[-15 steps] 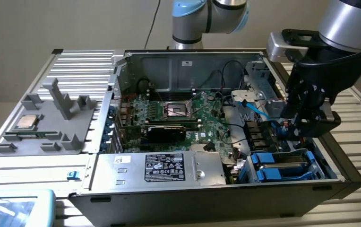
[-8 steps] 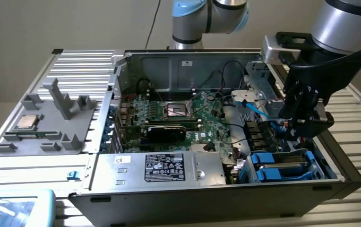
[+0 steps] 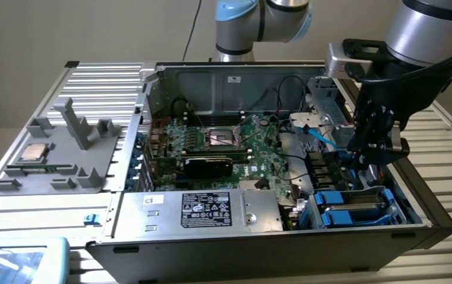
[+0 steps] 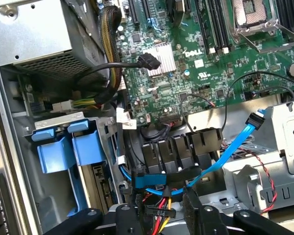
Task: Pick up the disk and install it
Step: 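Insert the first disk wire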
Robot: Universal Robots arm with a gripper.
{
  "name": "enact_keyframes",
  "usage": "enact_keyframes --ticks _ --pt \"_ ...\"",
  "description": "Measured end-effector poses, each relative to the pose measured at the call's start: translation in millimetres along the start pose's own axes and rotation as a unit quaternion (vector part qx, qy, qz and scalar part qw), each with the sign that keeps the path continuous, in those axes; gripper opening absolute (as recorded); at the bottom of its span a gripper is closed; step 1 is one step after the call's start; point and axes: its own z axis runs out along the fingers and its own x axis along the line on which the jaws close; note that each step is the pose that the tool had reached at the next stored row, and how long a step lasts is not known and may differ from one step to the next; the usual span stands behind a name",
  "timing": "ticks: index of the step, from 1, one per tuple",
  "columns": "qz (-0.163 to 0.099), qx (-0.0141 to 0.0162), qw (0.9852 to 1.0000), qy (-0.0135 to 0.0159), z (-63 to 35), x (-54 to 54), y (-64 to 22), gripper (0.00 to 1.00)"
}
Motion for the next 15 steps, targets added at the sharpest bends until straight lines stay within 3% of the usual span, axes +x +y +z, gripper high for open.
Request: enact_keyframes --ticks 2,15 --pt "0.001 0.0 1.0 0.0 0.1 -1.0 0.2 0.37" --pt "0.001 0.0008 1.0 0.0003 0.1 -1.2 0.3 0.37"
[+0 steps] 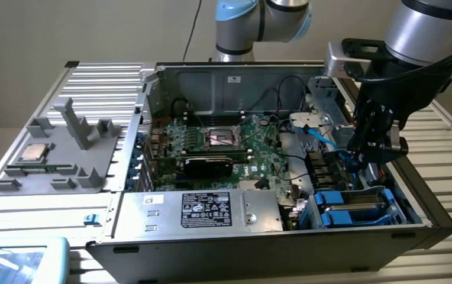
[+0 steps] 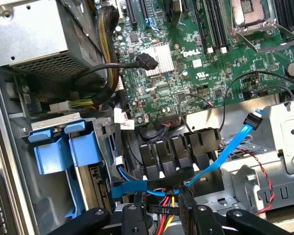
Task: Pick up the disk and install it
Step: 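Insert the first disk wire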
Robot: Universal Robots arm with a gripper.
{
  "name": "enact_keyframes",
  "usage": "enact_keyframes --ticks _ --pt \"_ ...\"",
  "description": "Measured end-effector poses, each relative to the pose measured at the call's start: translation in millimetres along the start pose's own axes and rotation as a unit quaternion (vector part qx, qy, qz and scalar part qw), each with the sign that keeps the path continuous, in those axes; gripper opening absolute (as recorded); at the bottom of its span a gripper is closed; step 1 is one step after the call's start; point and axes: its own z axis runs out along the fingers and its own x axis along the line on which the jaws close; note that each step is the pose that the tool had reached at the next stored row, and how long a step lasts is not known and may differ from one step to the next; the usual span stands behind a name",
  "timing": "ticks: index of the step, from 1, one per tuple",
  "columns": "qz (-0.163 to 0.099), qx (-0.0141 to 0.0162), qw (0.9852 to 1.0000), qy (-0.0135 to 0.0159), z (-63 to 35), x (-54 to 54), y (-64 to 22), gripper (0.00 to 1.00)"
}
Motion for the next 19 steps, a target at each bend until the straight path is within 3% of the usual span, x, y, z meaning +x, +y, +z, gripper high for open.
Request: enact_keyframes --ticks 3,7,12,15,19 --pt "0.0 0.0012 1.0 -0.0002 -0.2 0.3 1.5 0.37" --pt "0.0 0.0062 1.0 -0.0012 -0.3 1.3 5.0 0.37" --pt "0.0 0.0097 1.0 -0.0017 -1.0 1.8 7.7 0.37" --pt "0.0 0.0124 0.9999 0.0003 -3.7 3.1 12.4 0.37" --pt "0.0 0.0135 0.9999 0.0032 -7.2 4.7 18.8 0.37"
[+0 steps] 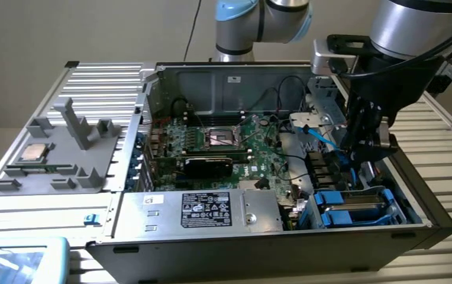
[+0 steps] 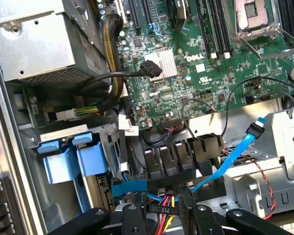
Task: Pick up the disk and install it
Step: 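Insert the first disk wire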
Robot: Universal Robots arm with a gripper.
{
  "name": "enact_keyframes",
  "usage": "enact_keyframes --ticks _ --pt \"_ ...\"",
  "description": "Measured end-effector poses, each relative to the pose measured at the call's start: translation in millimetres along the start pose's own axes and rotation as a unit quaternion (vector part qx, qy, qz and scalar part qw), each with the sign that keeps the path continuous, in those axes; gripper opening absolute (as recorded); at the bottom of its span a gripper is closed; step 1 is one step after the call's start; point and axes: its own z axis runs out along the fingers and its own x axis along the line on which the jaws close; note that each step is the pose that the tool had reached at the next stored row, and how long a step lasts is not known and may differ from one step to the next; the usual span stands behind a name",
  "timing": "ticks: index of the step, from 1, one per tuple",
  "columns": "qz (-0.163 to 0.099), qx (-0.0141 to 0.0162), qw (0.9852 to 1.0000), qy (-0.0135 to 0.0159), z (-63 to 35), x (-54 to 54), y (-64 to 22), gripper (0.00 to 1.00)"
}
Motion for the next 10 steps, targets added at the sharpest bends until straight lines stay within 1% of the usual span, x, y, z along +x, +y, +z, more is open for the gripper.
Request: enact_keyframes --ticks 3,4,6,8,10 --pt "0.0 0.0008 1.0 0.0022 -2.0 1.2 4.7 0.37" --pt "0.0 0.0015 1.0 0.0036 -2.4 1.4 5.4 0.37" --pt "0.002 0.0036 1.0 0.0078 -2.5 1.5 5.7 0.37" --pt "0.004 0.0049 0.9999 0.0116 -2.4 1.5 5.6 0.37" --pt "0.007 0.0072 0.9998 0.0168 -2.3 1.6 5.7 0.37"
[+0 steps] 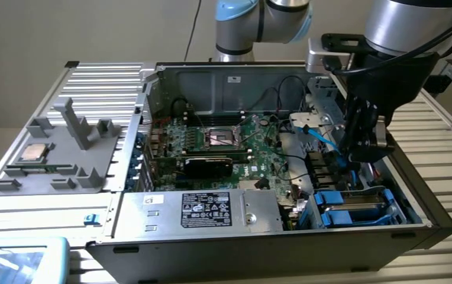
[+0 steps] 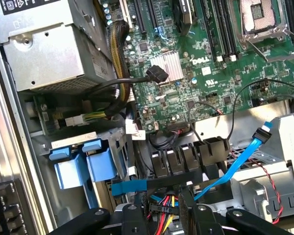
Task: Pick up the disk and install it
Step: 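Insert the first disk wire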
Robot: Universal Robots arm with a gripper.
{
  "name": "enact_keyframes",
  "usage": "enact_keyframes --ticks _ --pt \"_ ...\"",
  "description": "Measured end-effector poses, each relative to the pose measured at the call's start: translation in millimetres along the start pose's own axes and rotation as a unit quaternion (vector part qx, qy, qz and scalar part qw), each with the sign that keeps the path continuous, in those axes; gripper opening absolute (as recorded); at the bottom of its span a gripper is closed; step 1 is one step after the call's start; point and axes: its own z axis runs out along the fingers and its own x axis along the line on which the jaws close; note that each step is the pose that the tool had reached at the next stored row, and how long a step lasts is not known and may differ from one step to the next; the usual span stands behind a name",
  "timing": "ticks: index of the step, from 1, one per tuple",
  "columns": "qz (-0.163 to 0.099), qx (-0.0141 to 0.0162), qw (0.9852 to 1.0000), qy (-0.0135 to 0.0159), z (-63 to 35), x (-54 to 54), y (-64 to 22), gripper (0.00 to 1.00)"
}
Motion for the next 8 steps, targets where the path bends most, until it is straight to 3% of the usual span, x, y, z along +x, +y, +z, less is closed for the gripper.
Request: enact_keyframes --ticks 2,4,8 --pt "0.003 0.0018 1.0 0.0054 0.0 0.0 0.0 0.37" --pt "0.005 0.0027 0.9999 0.0089 0.2 0.2 -0.3 0.37" --pt "0.007 0.0034 0.9999 0.0114 0.6 -0.6 -3.9 0.37"
